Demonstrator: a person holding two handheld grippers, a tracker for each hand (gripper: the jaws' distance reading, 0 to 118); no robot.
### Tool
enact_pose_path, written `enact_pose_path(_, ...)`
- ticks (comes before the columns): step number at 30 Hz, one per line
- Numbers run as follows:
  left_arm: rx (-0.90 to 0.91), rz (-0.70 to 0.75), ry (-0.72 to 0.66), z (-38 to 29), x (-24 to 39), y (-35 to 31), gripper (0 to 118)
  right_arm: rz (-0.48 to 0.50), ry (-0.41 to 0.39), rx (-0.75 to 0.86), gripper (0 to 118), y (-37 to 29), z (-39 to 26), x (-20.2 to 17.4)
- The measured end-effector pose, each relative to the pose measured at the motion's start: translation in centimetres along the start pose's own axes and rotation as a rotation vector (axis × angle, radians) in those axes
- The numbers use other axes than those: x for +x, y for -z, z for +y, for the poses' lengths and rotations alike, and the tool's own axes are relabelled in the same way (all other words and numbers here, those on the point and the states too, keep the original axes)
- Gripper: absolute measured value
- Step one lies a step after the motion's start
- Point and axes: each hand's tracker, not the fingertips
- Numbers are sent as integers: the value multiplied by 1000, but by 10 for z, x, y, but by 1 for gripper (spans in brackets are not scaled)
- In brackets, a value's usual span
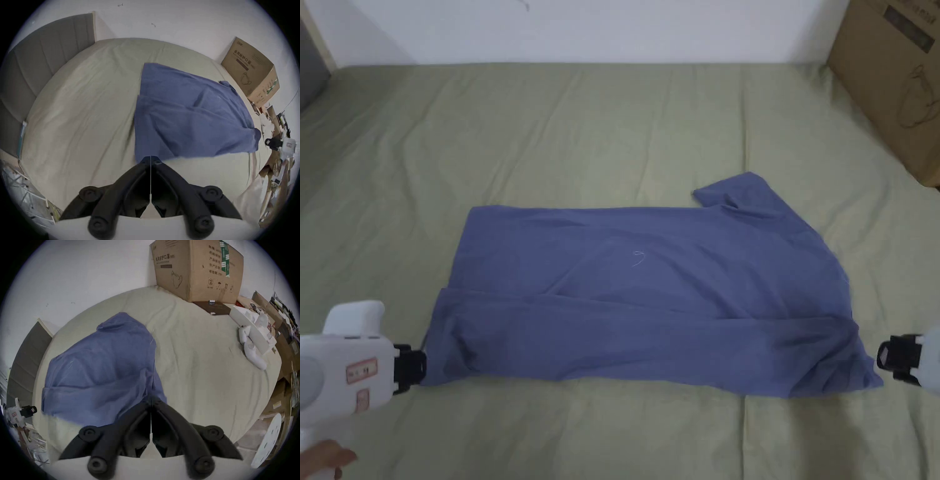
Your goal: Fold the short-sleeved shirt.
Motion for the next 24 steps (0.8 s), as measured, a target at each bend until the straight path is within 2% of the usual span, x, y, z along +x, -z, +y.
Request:
enact_pose_path(2, 4, -2, -8, -10, 0, 3, 2, -15, -1, -12, 0, -1, -13, 0)
enact_pose_path(3, 14, 6, -4, -13, 0, 6, 13, -25, -9, -21, 0, -1, -18, 0)
enact_pose_path(5, 39, 45, -10, -6, -3, 15, 70, -29, 0, -21, 0, 0, -25, 3)
enact_pose_path(6, 39, 52, -25, 0, -6, 21, 92, -23, 11, -32, 0, 1, -27, 4)
enact_pose_path(7, 41, 42, -40, 2, -4, 27, 98, -22, 26, -37, 0, 2, -30, 5)
enact_pose_path(8, 45, 37, -48, 5, -7, 39, 90, -18, 41, -37, 0, 2, -33, 7)
enact_pose_path(9, 29, 44, -55, 8, -10, 52, 71, -8, 50, -43, 0, 3, -35, 8)
enact_pose_path(10, -14, 58, -78, 10, -11, 62, 58, -4, 56, -49, 0, 3, -36, 8)
enact_pose_path(11, -73, 41, -92, 8, -6, 68, 56, -7, 62, -50, 0, 3, -39, 8)
enact_pose_path(12, -103, 40, -88, 4, -6, 77, 47, -9, 65, -52, 0, 3, -41, 9)
enact_pose_path(13, -79, 134, -14, 2, -4, 77, 34, -12, 68, -55, 0, 5, -42, 11)
enact_pose_path(14, -64, 67, 15, 5, -3, 72, 24, -17, 78, -59, 1, 6, -43, 13)
enact_pose_path(15, -69, 74, -29, 9, -2, 59, 24, -21, 94, -59, 1, 7, -44, 15)
enact_pose_path(16, -52, 75, -25, 11, -3, 53, 5, -21, 106, -58, 12, 8, -42, 16)
enact_pose_path(18, -30, 30, -56, 16, -8, 46, 5, -19, 127, -50, 45, 11, -37, 16)
enact_pose_path(22, -31, 68, 28, 19, 1, 40, 5, -6, 132, -26, 46, 28, -16, 14)
enact_pose_path(24, -32, 69, 27, 17, 11, 37, 5, -4, 143, -40, 46, 43, -6, 11)
